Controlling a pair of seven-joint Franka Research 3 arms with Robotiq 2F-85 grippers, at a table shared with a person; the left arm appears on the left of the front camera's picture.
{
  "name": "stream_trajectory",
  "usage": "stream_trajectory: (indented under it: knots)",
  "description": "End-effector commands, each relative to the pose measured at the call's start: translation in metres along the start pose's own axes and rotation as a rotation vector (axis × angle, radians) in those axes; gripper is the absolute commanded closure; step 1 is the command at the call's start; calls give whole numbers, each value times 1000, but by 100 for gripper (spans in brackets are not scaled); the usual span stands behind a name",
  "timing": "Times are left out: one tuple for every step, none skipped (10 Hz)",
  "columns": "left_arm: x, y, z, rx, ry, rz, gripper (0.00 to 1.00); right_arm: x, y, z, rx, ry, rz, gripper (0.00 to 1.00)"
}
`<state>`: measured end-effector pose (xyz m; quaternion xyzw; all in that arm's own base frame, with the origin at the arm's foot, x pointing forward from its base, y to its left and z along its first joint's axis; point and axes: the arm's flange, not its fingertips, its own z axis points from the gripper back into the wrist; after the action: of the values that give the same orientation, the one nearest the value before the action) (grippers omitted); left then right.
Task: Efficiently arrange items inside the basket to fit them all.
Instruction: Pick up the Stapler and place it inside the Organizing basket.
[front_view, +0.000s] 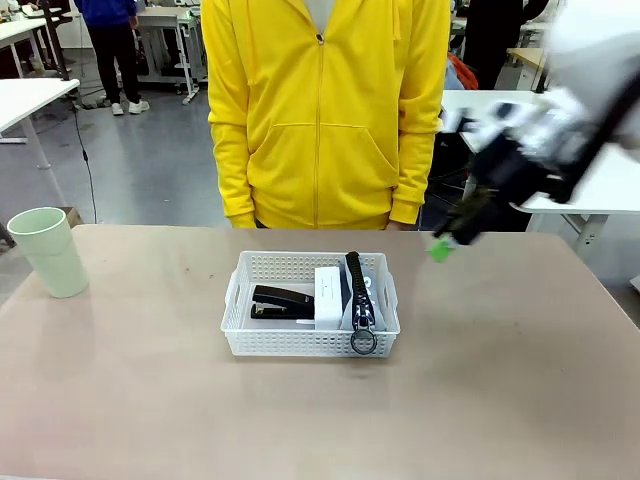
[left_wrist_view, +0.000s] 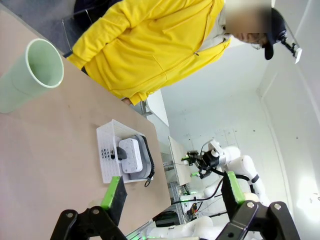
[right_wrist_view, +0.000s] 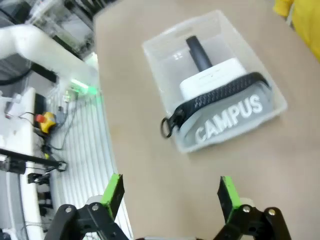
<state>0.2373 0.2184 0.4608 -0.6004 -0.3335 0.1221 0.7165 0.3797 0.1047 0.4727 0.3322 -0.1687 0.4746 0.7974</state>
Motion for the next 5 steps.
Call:
stream_trajectory:
  knots:
    - [2,-2,-1,-25,-11,-14,0,-66,-15,39,100,-157,-12,0]
    - [2,-2,-1,-25,-11,-14,0,-112,-31,65,187,-303,-27,0]
    - [2,-2,-1,-25,-11,-14,0,-151,-47,79,265,-395,-162,0]
    - [2,-2,-1,-25,-11,-14,0,-186,-62,86,341,-469,-320,0]
    - [2,-2,-1,-25,-11,-14,0,-216,-76,87,378,-545,-508,0]
